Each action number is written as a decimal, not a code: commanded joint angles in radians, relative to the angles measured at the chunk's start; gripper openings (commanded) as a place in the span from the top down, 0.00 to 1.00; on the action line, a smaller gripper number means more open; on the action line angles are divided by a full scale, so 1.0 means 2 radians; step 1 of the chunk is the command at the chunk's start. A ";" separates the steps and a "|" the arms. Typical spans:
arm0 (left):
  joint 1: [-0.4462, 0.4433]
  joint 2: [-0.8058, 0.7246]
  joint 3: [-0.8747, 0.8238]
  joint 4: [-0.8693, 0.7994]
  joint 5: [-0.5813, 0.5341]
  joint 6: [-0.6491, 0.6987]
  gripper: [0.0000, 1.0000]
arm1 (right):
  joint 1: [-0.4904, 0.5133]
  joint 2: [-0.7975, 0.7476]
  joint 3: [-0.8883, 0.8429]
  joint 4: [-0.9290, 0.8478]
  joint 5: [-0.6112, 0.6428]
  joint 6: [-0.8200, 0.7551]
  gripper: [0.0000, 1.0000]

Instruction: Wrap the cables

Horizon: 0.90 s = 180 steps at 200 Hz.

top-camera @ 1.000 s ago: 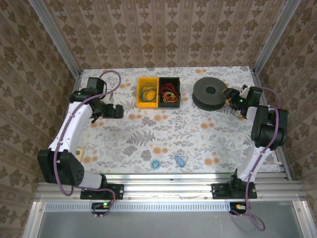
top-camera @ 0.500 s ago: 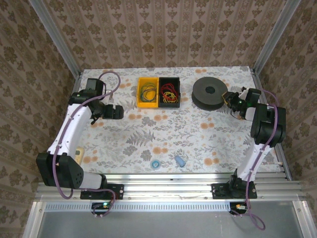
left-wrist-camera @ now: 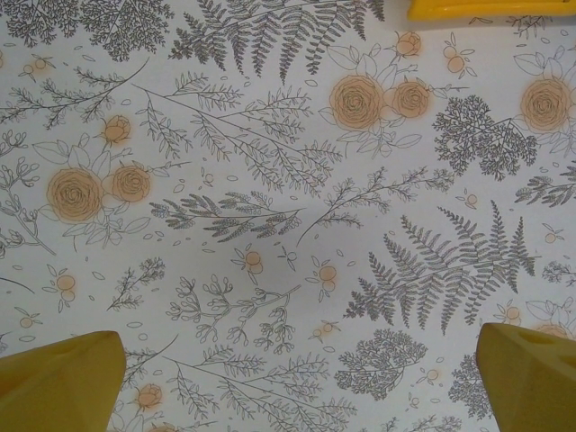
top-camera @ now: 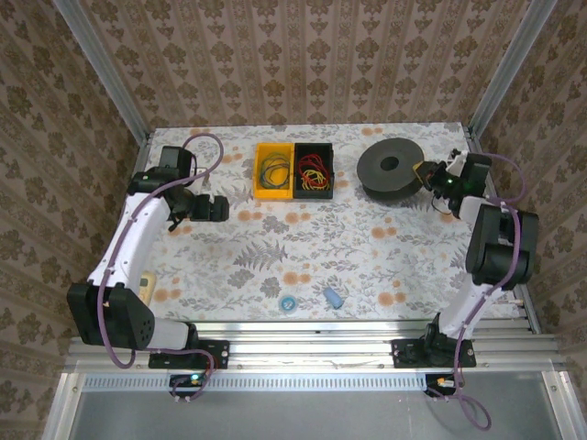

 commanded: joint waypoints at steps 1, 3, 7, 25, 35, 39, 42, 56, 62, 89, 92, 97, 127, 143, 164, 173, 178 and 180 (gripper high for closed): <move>0.001 -0.011 -0.005 0.006 0.006 0.005 0.00 | -0.001 -0.071 -0.007 -0.075 0.017 -0.062 1.00; 0.001 -0.011 -0.005 0.007 0.006 0.006 0.00 | -0.001 -0.077 -0.007 -0.081 0.017 -0.065 1.00; 0.001 -0.010 -0.005 0.008 0.006 0.006 0.00 | -0.001 -0.089 -0.006 -0.093 0.016 -0.071 1.00; 0.001 -0.009 -0.007 0.013 0.011 0.007 0.00 | -0.001 -0.142 -0.003 -0.138 0.008 -0.088 1.00; 0.001 -0.008 -0.007 0.016 0.013 0.007 0.00 | -0.001 -0.168 -0.002 -0.158 0.000 -0.089 1.00; 0.001 -0.007 -0.007 0.017 0.014 0.007 0.00 | 0.000 -0.179 -0.004 -0.163 -0.005 -0.089 1.00; 0.001 -0.007 -0.007 0.018 0.014 0.007 0.00 | 0.000 -0.187 -0.005 -0.168 -0.009 -0.089 1.00; 0.000 -0.007 -0.010 0.021 0.016 0.009 0.00 | 0.005 -0.228 -0.013 -0.190 -0.019 -0.091 1.00; 0.000 -0.007 -0.011 0.022 0.017 0.008 0.00 | 0.008 -0.242 -0.016 -0.197 -0.026 -0.090 1.00; 0.000 -0.007 -0.017 0.026 0.020 0.010 0.00 | 0.046 -0.285 -0.039 -0.202 -0.055 -0.070 1.00; 0.000 -0.006 -0.017 0.027 0.021 0.010 0.00 | 0.054 -0.287 -0.042 -0.201 -0.057 -0.067 1.00; 0.000 -0.005 -0.018 0.028 0.021 0.011 0.00 | 0.066 -0.289 -0.047 -0.198 -0.061 -0.062 1.00; 0.000 -0.004 -0.018 0.029 0.025 0.013 0.00 | 0.149 -0.286 -0.077 -0.149 -0.082 -0.044 1.00; 0.000 -0.006 -0.017 0.028 0.024 0.017 0.00 | 0.165 -0.278 -0.093 -0.107 -0.102 -0.033 1.00; 0.000 -0.008 -0.017 0.025 0.021 0.018 0.00 | 0.178 -0.268 -0.105 -0.050 -0.126 -0.002 1.00; 0.001 -0.008 -0.017 0.026 0.022 0.017 0.00 | 0.188 -0.264 -0.106 -0.038 -0.127 0.004 1.00; 0.001 -0.008 -0.018 0.027 0.023 0.016 0.00 | 0.196 -0.259 -0.106 -0.034 -0.128 0.008 1.00; 0.000 -0.008 -0.017 0.028 0.024 0.016 0.00 | 0.198 -0.257 -0.106 -0.032 -0.128 0.010 1.00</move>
